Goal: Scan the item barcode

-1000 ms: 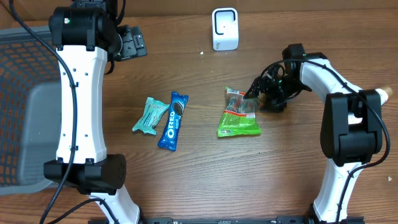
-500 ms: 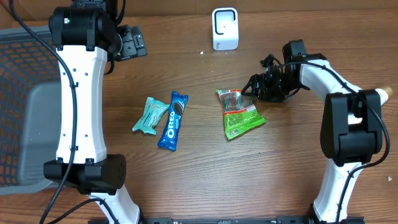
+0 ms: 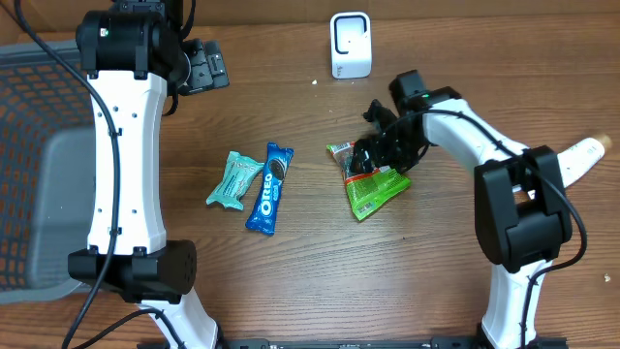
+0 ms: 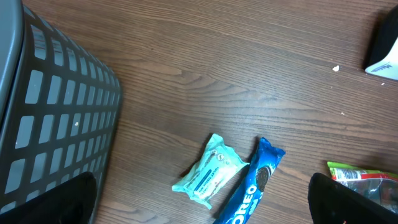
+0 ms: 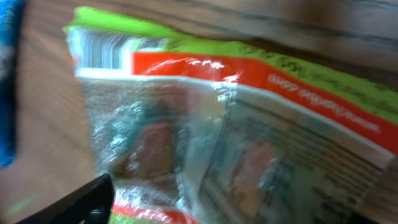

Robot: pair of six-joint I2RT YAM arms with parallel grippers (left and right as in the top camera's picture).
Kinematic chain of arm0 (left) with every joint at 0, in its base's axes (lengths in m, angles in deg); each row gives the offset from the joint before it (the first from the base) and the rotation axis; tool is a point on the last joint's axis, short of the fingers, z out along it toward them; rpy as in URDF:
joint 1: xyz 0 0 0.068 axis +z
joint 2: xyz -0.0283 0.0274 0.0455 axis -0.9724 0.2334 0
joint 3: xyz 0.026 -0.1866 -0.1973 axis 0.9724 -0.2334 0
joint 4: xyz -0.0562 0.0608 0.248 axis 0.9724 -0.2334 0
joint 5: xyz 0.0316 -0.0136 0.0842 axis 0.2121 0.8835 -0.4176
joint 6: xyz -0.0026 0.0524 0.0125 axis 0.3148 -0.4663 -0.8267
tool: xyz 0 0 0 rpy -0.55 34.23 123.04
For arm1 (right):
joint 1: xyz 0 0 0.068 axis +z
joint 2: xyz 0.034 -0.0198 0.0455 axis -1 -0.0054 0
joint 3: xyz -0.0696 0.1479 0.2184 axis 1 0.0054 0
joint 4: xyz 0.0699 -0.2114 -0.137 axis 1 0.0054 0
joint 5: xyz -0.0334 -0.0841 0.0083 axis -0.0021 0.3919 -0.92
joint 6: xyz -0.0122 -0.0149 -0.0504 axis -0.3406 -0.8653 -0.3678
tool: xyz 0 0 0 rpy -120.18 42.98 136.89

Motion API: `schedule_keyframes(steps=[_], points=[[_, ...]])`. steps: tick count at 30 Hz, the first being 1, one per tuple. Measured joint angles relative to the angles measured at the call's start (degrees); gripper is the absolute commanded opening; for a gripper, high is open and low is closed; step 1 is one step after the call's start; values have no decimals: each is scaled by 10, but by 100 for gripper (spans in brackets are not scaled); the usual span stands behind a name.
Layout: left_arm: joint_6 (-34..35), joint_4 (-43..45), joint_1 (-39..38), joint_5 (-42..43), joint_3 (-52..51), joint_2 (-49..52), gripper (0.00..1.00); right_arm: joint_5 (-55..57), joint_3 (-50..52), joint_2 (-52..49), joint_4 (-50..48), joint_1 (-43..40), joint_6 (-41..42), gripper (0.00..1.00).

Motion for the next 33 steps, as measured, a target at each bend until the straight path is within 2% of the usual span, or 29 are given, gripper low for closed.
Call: schedule_keyframes(steps=[5, 7, 10, 12, 18, 25, 33], points=[[0, 0, 0, 0, 0, 0, 100, 85, 18, 10, -41, 30, 19, 69], [0, 0, 0, 0, 0, 0, 100, 97, 32, 16, -57, 33, 23, 55], [0, 0, 0, 0, 0, 0, 100, 95, 45, 21, -69, 32, 26, 22], [0, 0, 0, 0, 0, 0, 100, 85, 48, 21, -71, 33, 28, 6], [0, 0, 0, 0, 0, 0, 100, 76, 36, 19, -44, 32, 30, 4], [0, 0, 0, 0, 0, 0, 99, 57, -7, 6, 48, 15, 23, 4], [0, 0, 0, 0, 0, 0, 99, 37, -52, 36, 41, -2, -19, 4]])
